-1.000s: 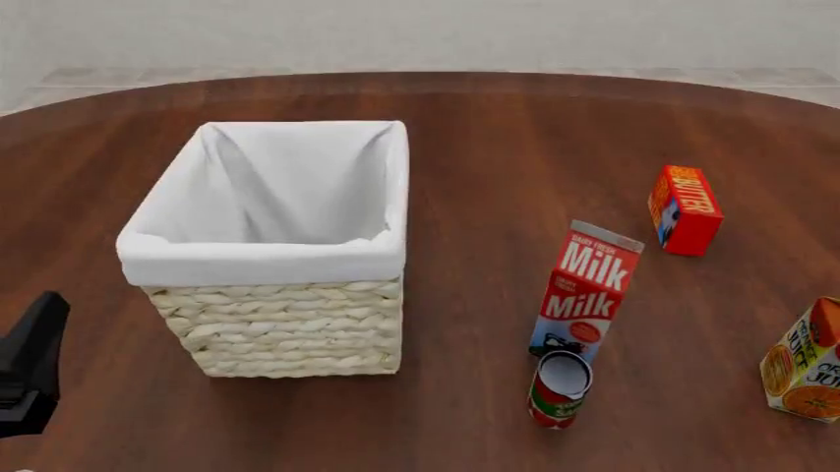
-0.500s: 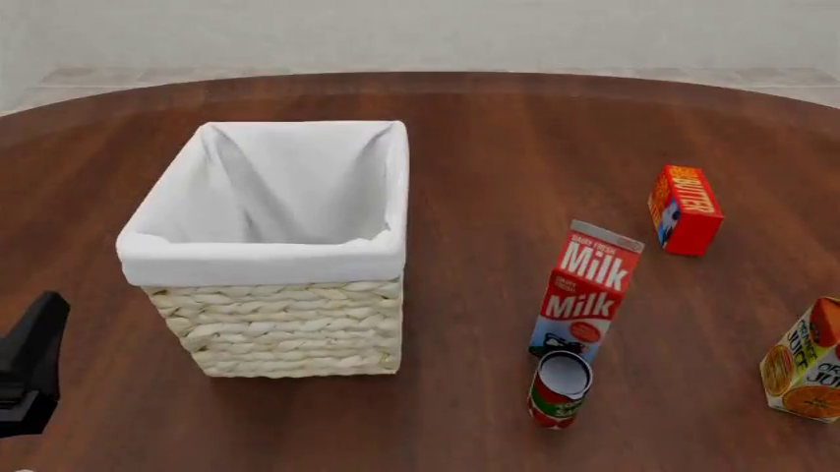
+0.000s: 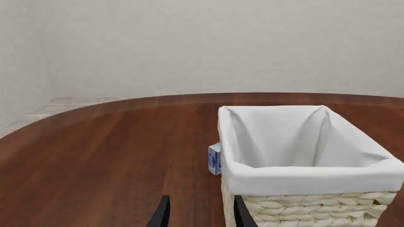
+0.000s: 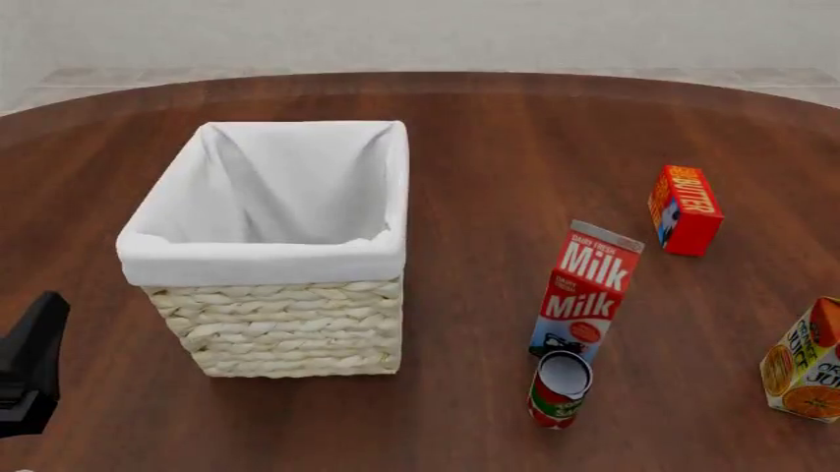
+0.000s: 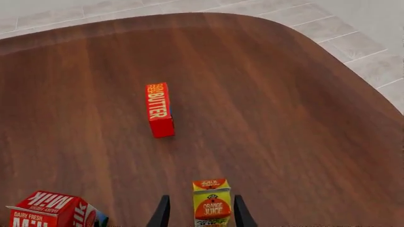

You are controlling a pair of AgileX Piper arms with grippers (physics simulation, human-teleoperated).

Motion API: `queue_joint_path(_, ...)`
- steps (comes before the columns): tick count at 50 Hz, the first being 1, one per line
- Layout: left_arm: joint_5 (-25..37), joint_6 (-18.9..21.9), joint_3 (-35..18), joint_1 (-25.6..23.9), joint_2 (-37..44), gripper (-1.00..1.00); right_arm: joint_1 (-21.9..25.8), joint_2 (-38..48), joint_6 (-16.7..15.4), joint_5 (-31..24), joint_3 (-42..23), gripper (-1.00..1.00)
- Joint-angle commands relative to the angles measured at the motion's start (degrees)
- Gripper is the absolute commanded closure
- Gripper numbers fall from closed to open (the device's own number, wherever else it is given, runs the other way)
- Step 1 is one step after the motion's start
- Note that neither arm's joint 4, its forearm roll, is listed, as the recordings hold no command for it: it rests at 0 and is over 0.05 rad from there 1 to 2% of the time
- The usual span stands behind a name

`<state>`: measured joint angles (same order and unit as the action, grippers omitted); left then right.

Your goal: Pick up the orange juice, and put it in the basket.

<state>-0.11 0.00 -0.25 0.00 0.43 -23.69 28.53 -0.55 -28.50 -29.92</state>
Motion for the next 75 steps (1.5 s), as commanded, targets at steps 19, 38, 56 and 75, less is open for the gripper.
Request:
queue_joint_path(19,0.0,0.0,0.0,0.0,0.0,-1.00,-2.2,1.1,-2.6,0.6,0.9,-1.00)
queue_joint_path(38,0.0,0.0,0.0,0.0,0.0,-1.00,-2.7,2.9,-2.9,4.7,4.9,-1.00)
queue_joint_path(56,0.0,0.0,0.0,0.0,0.0,-1.00,-3.2,5.1,-2.9,7.8,7.1,-1.00)
queue_joint_path(75,0.0,0.0,0.0,0.0,0.0,-1.00,-3.9,8.6,-3.2,13.0,10.0,-1.00)
